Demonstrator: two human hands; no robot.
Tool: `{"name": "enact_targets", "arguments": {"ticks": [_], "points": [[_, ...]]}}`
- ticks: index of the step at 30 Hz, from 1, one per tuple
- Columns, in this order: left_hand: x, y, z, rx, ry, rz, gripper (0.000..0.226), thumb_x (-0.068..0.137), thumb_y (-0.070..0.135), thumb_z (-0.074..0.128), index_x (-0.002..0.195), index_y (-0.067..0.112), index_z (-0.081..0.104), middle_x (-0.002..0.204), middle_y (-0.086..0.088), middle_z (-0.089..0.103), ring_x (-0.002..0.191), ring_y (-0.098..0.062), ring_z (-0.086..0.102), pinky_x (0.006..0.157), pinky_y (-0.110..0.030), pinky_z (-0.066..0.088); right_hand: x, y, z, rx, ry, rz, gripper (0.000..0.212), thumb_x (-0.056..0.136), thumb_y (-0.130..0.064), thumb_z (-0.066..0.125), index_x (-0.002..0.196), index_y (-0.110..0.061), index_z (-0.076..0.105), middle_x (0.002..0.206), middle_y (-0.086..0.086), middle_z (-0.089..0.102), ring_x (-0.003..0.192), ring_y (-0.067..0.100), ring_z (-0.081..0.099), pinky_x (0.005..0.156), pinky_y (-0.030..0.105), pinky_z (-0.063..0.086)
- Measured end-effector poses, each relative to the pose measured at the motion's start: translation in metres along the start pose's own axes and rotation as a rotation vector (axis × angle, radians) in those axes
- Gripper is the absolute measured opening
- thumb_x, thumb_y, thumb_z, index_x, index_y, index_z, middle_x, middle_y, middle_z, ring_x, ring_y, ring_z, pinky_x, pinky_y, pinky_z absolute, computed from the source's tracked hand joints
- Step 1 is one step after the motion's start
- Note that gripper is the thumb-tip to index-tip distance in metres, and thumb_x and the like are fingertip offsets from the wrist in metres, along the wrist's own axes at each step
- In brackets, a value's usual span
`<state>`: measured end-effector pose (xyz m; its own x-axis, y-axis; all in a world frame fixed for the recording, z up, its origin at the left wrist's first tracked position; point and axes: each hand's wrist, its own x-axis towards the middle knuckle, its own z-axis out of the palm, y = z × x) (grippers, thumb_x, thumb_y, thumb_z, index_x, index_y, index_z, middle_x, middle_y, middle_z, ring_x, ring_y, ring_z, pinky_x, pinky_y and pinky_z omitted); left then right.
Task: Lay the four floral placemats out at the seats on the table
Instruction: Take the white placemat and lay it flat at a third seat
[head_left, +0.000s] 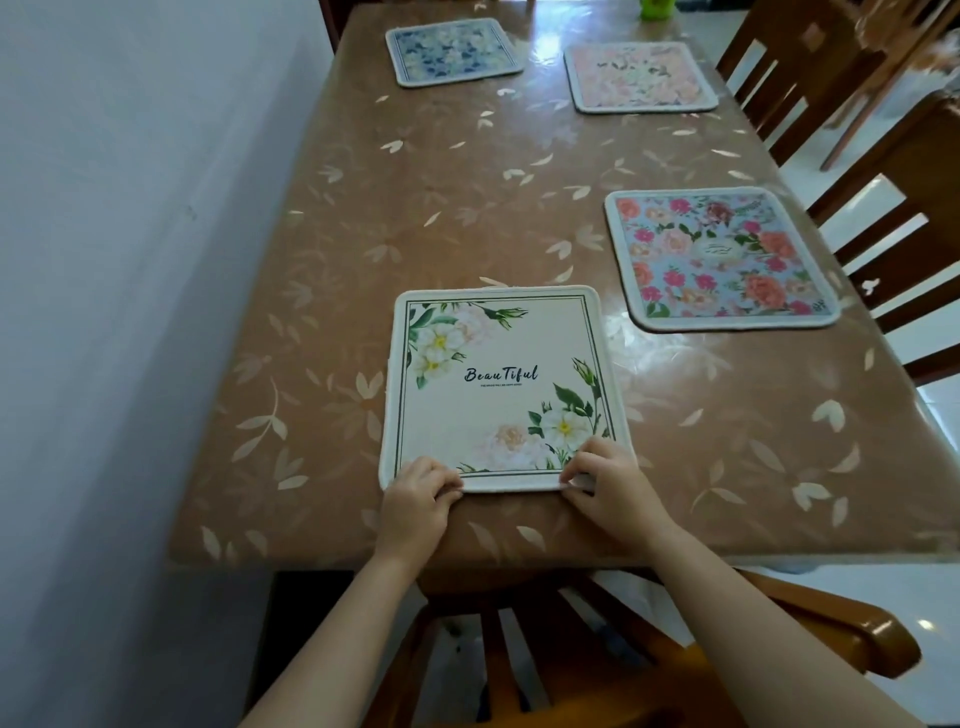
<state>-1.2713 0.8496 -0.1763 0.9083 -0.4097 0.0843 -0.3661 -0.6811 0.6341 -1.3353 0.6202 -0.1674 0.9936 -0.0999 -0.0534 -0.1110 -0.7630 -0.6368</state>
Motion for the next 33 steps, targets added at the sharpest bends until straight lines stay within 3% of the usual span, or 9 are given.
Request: {"name": "enact_targets", "arguments": {"ticks": [16,23,33], "points": [[-0.001,-0.008,0.001,0.085,-0.064,0.014,0.012,0.071,0.012,0.075,0.075,0.010,0.064,0.078,-0.004,0.061,0.077,-0.023,0.054,0.071,-0.033,0.038,-0.006,0.002,-0.005,-0.101,-0.023,0.139,0.012,0.070,-0.019,0.076,0.074,-0.012,0.066,0.085,0.001,0.059,0.083,0.018,0.053,0.077,0.032,0.044],[-0.005,-0.008,0.000,0.087,-0.077,0.014,0.012,0.071,0.012,0.075,0.072,0.010,0.063,0.076,-0.002,0.061,0.074,-0.021,0.054,0.070,-0.032,0.038,-0.005,0.000,-0.008,-0.141,-0.148,0.187,0.007,0.076,-0.015,0.069,0.082,-0.014,0.067,0.093,0.000,0.058,0.090,0.017,0.055,0.082,0.032,0.046],[-0.016,-0.008,-0.001,0.080,-0.086,0.012,0.012,0.072,0.013,0.075,0.072,0.012,0.062,0.076,0.000,0.060,0.074,-0.019,0.052,0.070,-0.031,0.037,-0.019,-0.002,-0.001,-0.211,-0.161,0.183,0.007,0.080,-0.016,0.063,0.086,-0.015,0.067,0.095,0.002,0.059,0.093,0.018,0.054,0.079,0.028,0.044]]}}
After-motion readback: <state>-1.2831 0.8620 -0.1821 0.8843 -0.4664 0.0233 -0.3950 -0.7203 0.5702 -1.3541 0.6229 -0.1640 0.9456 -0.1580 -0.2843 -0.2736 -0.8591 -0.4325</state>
